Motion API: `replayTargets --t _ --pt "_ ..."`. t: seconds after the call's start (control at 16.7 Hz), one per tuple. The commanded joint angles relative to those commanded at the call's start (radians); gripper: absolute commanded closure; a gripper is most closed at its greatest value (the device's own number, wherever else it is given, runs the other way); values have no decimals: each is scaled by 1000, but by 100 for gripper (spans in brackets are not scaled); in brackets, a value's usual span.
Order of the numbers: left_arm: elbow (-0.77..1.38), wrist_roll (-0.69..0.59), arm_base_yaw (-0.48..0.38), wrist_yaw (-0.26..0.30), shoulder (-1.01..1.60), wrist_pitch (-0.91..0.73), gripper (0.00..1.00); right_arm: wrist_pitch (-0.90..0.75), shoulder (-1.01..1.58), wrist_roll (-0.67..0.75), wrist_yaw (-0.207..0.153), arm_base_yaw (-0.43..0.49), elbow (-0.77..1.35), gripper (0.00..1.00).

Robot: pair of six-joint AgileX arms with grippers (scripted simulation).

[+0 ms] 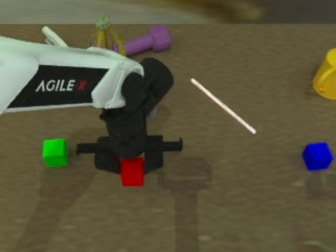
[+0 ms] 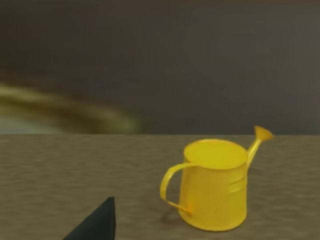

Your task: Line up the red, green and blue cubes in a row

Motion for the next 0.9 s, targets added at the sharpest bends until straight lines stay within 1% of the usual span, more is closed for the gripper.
replayTargets --t 0.12,0.9 --pt "0 0 0 0 0 0 100 0 0 0 0 0 0 0" --pt "0 0 0 0 0 0 2 0 0 0 0 0 0 0"
